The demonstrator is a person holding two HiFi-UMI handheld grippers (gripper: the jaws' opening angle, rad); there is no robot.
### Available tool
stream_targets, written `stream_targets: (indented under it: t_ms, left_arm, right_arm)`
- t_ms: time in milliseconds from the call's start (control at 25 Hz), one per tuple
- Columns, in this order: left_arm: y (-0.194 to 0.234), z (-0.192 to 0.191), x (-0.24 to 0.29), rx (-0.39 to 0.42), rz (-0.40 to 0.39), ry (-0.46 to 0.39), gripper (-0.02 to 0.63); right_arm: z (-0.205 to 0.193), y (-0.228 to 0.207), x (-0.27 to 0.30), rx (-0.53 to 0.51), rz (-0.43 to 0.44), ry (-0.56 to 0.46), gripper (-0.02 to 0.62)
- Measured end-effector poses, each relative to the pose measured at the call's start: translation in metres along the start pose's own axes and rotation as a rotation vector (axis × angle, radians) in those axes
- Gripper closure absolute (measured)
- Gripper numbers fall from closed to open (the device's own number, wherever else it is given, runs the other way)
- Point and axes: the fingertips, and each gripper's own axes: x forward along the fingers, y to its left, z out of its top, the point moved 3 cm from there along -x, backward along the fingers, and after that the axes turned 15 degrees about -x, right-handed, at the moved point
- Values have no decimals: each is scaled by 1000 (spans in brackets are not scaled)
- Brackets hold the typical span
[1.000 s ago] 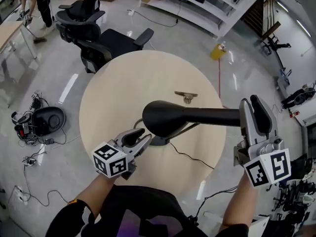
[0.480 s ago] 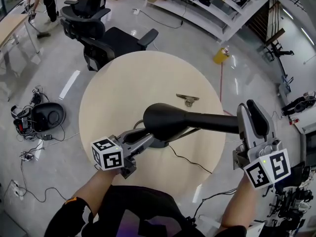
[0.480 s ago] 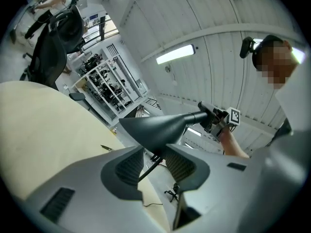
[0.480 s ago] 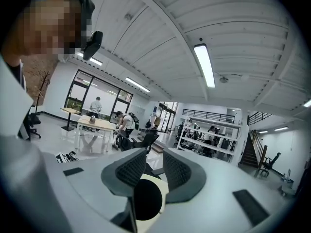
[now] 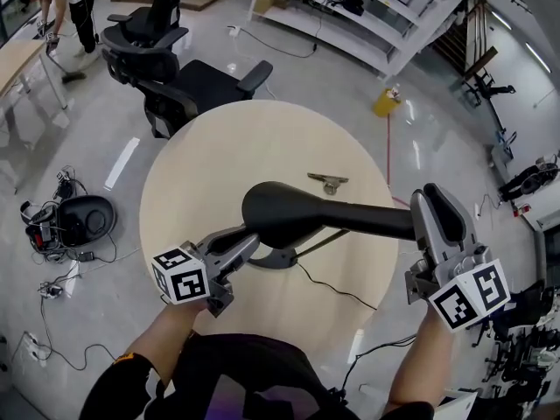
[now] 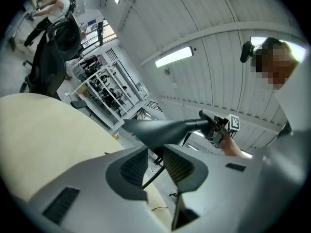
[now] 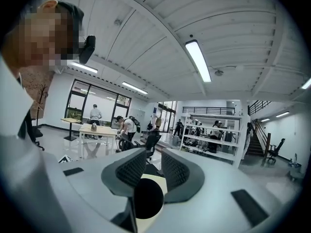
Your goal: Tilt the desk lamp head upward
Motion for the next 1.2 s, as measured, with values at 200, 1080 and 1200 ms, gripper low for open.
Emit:
stream_targets:
  t_ms: [200,1080,1200]
  left_arm:
    - [-10,18,-7,39,13,-36,471]
    - [-117,106,-5,371,8,-173,494]
    - [-136,115,0,418,3,-191,497]
  right_arm:
    - [-12,-4,-9,55,-17,-20,494]
    - [-86,-3,-46,295,-32,-101,495]
    - [-96,1,-48,333,-31,-119,495]
